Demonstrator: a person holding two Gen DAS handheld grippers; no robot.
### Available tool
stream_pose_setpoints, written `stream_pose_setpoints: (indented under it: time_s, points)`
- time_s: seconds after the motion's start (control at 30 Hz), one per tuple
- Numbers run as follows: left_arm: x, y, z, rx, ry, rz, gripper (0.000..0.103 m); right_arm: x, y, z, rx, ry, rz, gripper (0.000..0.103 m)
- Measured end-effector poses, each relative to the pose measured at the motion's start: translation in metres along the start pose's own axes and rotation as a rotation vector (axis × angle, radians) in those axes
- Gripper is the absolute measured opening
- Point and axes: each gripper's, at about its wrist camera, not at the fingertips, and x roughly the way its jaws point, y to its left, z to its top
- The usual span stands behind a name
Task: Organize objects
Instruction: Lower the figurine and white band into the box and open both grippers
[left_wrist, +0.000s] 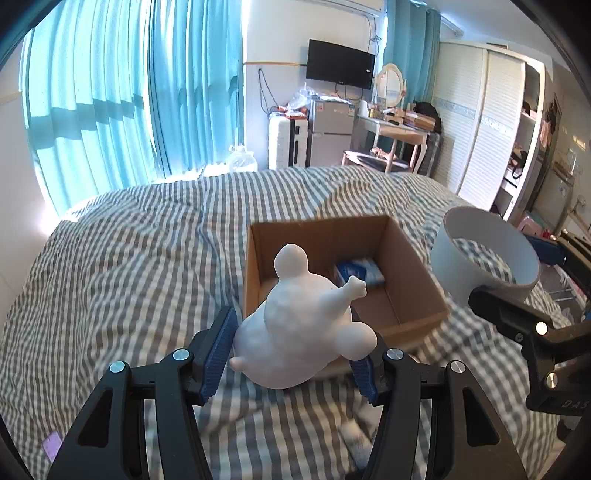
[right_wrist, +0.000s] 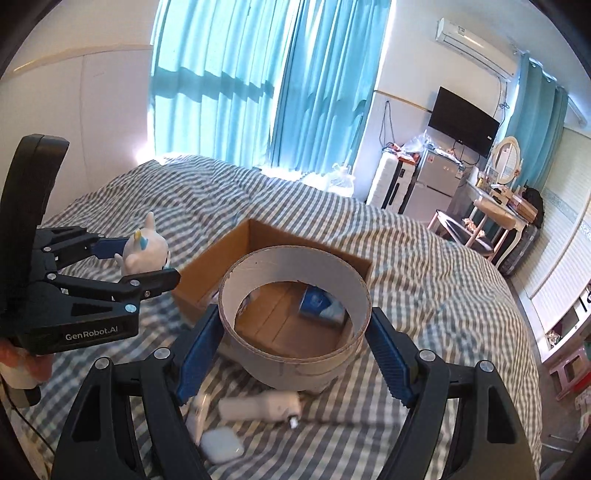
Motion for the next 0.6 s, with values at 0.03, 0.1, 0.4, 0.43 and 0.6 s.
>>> stream_pose_setpoints:
  time_s: [0.03, 0.1, 0.4, 0.43, 0.6]
  points:
    - [0.003, 0.001, 0.007, 0.003, -0.003, 0.003, 0.059, 0.004, -0.003, 0.006, 0.001, 0.001, 0.005, 0.077]
    - [0.01, 0.002, 0.019, 0.01, -0.011, 0.009, 0.059, 0.015, -0.008, 0.017, -0.002, 0.003, 0.007, 0.077]
    - [0.067, 0.003, 0.056, 0.035, 0.027, 0.025, 0.059, 0.085, -0.035, 0.045, 0.03, 0.054, 0.024, 0.077]
    - [0.077, 0.003, 0.058, 0.044, 0.041, 0.027, 0.059, 0.097, -0.039, 0.047, 0.034, 0.066, 0.028, 0.077]
    - [0.113, -0.003, 0.059, 0.078, 0.088, 0.021, 0.059, 0.138, -0.051, 0.048, 0.046, 0.112, 0.047, 0.077]
